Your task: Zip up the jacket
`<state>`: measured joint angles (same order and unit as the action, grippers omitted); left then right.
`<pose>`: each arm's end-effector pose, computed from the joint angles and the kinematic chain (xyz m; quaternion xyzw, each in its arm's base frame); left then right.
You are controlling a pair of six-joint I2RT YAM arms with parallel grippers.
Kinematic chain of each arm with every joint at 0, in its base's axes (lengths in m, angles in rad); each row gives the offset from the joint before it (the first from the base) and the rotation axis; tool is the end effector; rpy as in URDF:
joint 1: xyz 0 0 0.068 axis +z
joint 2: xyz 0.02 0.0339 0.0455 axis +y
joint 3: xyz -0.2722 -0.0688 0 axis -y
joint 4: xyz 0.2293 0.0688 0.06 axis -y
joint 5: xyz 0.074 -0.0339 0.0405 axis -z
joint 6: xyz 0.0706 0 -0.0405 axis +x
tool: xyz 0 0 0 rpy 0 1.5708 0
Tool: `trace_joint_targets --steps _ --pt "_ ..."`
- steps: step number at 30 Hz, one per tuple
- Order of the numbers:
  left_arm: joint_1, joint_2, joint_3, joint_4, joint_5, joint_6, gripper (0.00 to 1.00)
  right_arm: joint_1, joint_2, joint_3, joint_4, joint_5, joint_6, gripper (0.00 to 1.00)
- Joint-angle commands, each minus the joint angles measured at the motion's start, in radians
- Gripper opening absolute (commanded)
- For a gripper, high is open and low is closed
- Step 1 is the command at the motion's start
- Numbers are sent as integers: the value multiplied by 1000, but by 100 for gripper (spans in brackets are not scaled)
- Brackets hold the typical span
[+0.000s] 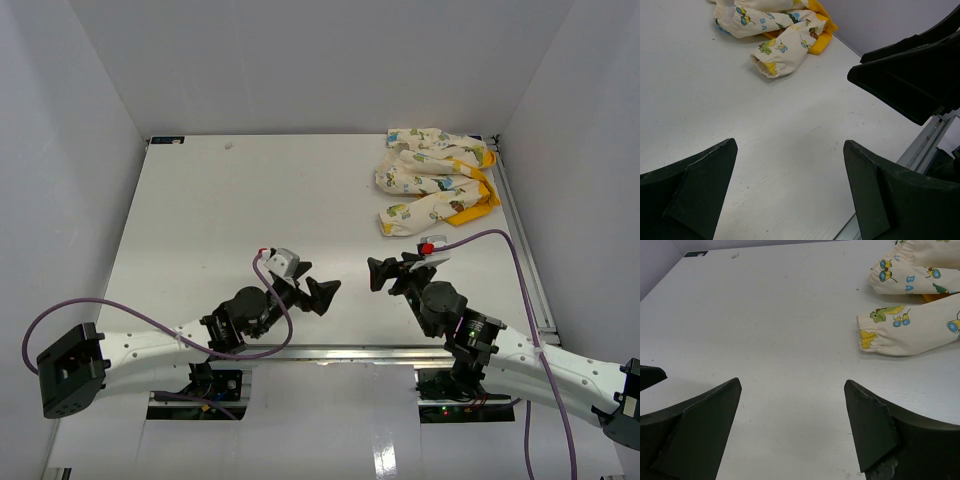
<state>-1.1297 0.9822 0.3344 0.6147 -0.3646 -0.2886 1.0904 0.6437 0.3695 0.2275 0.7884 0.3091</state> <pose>0.1200 -0.1953 0.2447 0.1735 0.6967 -0.3464 0.6038 0.1197 0.1213 0.2668 -0.0092 0.7186 0.1980 0.6666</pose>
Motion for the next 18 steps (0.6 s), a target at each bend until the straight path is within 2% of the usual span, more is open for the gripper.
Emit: trace_joint_targets --steps 1,7,9,14,18 --pt "-1 0 2 23 12 6 98 3 -7 36 20 38 21 90" --pt "-1 38 12 28 35 26 98 5 -9 40 10 49 33 90" --pt "-1 49 28 12 39 30 98 5 -2 45 8 86 25 90" --pt "-1 53 -1 89 146 41 98 5 -8 102 -20 185 29 90" --pt "-1 64 13 68 121 35 98 -12 32 131 10 284 23 90"
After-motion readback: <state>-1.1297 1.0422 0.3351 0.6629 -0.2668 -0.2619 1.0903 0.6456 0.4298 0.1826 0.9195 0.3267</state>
